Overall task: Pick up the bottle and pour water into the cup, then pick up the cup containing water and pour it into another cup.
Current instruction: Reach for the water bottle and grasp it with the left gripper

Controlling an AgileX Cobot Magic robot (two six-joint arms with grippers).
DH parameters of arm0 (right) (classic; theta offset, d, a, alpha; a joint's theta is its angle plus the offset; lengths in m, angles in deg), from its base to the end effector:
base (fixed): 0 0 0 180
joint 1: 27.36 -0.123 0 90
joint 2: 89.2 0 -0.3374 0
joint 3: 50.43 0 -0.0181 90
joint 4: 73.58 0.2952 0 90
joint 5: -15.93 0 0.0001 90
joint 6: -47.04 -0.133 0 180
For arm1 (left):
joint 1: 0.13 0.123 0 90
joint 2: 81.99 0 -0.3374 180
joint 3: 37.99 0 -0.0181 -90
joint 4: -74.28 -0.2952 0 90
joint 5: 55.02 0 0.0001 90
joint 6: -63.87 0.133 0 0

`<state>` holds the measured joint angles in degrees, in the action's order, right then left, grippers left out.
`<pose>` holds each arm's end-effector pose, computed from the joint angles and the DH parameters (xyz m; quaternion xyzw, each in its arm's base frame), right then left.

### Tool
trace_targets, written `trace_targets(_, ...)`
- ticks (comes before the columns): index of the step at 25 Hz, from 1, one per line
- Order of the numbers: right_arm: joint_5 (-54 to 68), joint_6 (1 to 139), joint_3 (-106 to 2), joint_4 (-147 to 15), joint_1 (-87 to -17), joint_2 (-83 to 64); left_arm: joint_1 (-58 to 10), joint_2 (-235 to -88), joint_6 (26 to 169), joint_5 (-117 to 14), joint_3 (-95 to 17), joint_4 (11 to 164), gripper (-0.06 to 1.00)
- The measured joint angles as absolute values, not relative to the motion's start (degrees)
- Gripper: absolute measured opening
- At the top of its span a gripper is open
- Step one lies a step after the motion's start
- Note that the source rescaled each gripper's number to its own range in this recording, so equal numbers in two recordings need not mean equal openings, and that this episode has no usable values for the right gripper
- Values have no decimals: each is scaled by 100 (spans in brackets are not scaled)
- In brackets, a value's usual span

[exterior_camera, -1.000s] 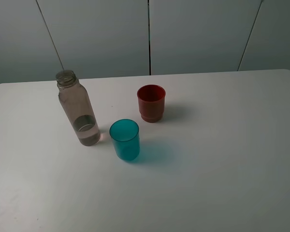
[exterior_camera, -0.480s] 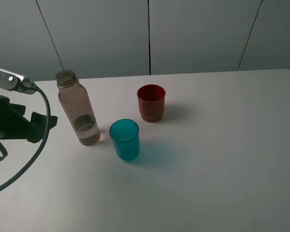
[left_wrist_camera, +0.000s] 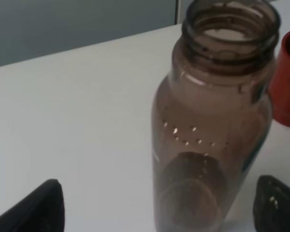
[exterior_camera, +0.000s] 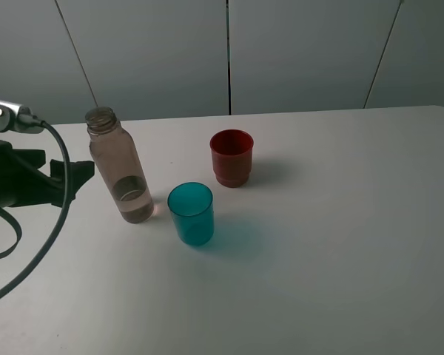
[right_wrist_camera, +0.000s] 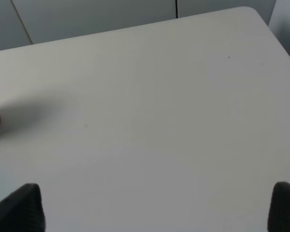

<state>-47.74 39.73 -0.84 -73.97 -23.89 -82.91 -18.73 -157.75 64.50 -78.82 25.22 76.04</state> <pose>0.0144 -0.0017 0.2749 0.0814 0.8602 0.0135 0.5032 0.2325 -0.0765 0.1826 0.1260 0.8348 -0.0860 0.5290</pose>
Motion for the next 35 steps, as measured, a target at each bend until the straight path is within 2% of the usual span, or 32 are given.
trace_targets(6, -4774, 3973, -84, -7397, -2389, -8291, -1886, -15937, 6153, -8043, 2594, 6806, 100)
trace_targets(18, -4774, 3973, -84, -7397, -2389, -8291, -1886, -17235, 6216, -9752, 2594, 7132, 100)
trace_targets(25, -4774, 3973, -84, -7397, -2389, -8291, -1886, -17995, 6243, -10573, 2594, 6650, 100)
trace_targets(35, -4774, 3973, -84, -7397, -2389, -8291, -1890, -18819, 6253, -11103, 2310, 6562, 100)
